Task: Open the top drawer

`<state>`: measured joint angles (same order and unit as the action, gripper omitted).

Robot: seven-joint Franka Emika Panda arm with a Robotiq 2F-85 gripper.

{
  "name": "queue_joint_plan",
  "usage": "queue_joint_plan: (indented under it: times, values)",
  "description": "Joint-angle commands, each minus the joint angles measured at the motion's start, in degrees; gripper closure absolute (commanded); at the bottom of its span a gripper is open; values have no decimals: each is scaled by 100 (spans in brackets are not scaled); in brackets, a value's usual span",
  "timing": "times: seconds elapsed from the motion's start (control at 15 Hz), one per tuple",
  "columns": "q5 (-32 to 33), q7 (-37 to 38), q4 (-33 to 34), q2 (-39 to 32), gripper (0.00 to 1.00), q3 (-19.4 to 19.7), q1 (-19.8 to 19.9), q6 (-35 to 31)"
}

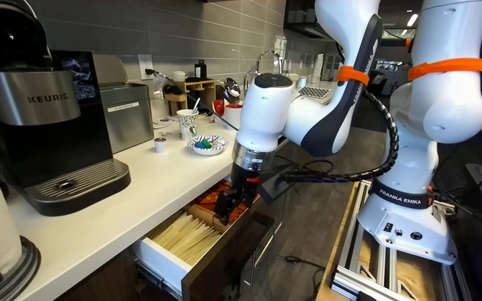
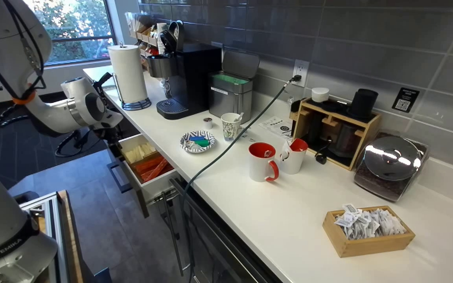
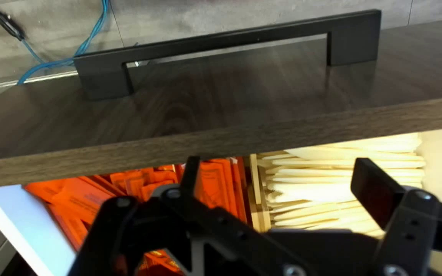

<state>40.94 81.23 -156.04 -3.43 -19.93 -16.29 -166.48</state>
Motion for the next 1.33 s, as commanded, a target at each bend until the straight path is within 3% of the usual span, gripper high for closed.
queue_joint_plan:
  times: [0.0,0.27,0.6,0.93,1.27]
  values:
    - [-1170,-641,56,49,0,-267,-14,327]
    - [-1943,-1009,-95,399,0,-414,-5,584]
    - [-1684,-919,-156,1121,0,-393,-58,746]
    - [-1033,-856,231,927,0,-374,160,1326]
    - [-1174,-927,226,887,0,-319,154,1259]
